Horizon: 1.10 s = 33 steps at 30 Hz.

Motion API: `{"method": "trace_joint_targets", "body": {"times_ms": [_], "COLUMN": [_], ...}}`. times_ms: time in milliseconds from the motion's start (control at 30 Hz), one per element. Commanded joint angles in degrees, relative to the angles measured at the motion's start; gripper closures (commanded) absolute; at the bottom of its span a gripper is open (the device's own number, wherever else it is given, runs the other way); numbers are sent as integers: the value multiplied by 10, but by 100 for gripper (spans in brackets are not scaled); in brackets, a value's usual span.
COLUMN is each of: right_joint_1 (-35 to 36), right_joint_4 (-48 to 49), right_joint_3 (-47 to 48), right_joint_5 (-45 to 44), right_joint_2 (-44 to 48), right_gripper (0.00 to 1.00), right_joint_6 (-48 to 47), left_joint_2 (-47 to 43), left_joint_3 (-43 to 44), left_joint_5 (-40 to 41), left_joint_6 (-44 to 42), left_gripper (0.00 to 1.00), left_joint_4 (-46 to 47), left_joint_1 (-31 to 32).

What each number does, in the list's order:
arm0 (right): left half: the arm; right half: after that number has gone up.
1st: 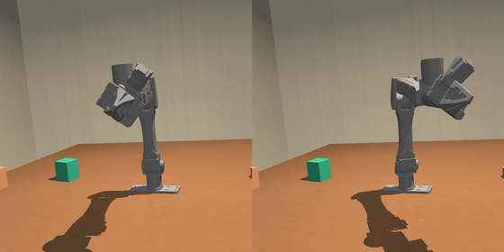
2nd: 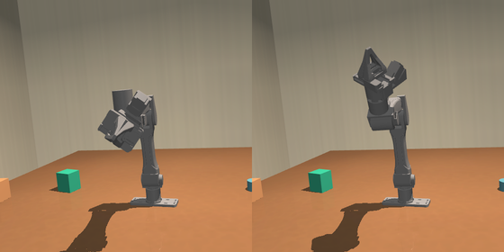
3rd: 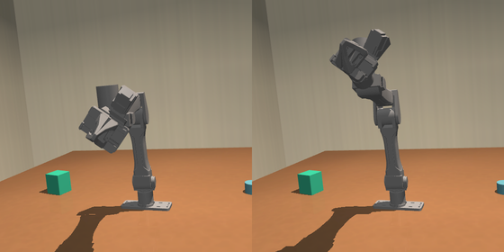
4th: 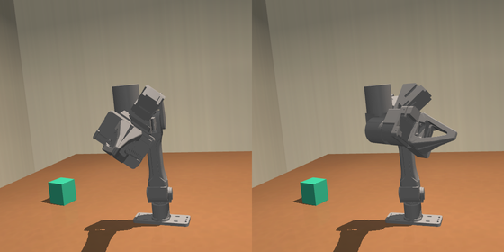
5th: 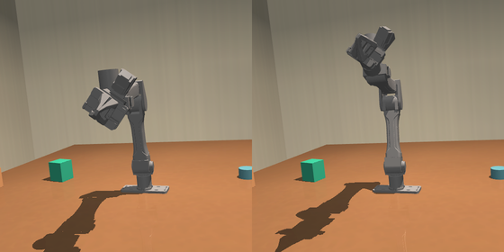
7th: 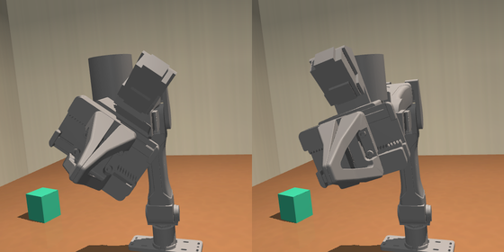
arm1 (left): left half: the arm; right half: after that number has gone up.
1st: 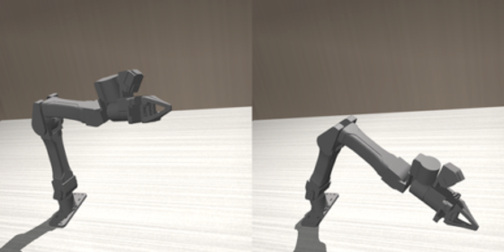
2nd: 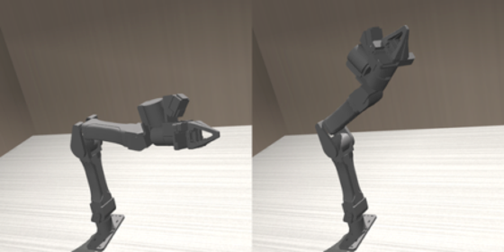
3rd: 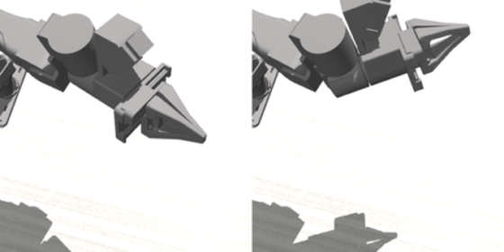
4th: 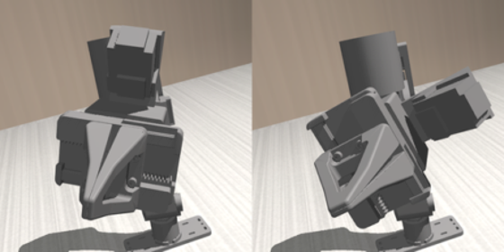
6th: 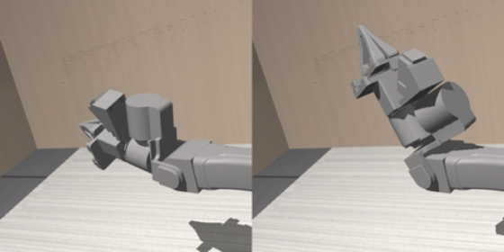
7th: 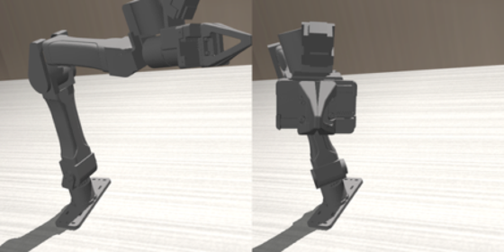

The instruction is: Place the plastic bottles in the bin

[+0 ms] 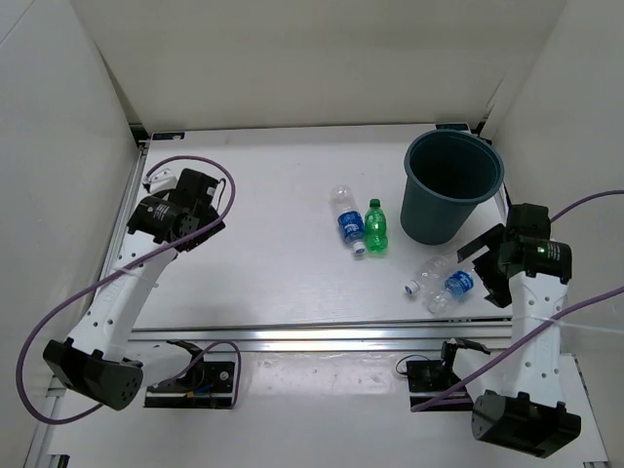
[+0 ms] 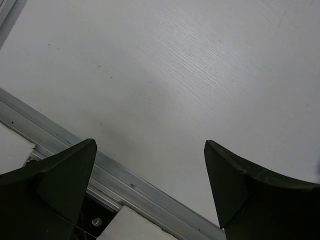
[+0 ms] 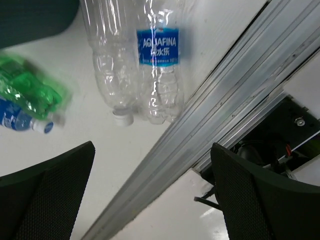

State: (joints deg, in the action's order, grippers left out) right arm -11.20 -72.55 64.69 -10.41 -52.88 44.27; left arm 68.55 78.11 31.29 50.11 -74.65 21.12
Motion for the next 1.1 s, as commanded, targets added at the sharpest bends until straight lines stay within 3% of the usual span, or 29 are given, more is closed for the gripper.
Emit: {"method": "trace_joint_targets", "body": {"times_ms": [0,200,300,400,533,767,967,1067], "right_joint_1": [-12,-12,-17,-17,-17,-17,-22,-22], "right_joint_4": [41,87,161,179,214,242,275,275], "right_joint_3": [-14,-51,-89,-98,-137,-185,-224,-224], "right_joint_5": [80,115,135,135,100,63,63,71], "right_joint_2": [-6,-45,-52,-89,-143,-183,-235,-242], "right_gripper": [0,0,0,0,0,1,21,43], "right_joint_6": [-58,-58,-58,-58,-46,-33,-33,-51], "left_joint_2": [-24,-55,-62,-62,-62,-80,-85,-85], "left_joint_3": [3,-24,-30,-30,-25,-27,-47,-47], "left_joint_5": [37,48,48,2,-45,-39,-39,-39], "left_joint_6": [17,28,23,6,-22,-29,-29,-29], "left_gripper": [0,0,0,0,0,0,0,0], "left_joint_4": [-16,-16,-6,7,19,14,14,14], "left_joint_1": [2,2,-9,-23,-37,-42,-42,-42]}}
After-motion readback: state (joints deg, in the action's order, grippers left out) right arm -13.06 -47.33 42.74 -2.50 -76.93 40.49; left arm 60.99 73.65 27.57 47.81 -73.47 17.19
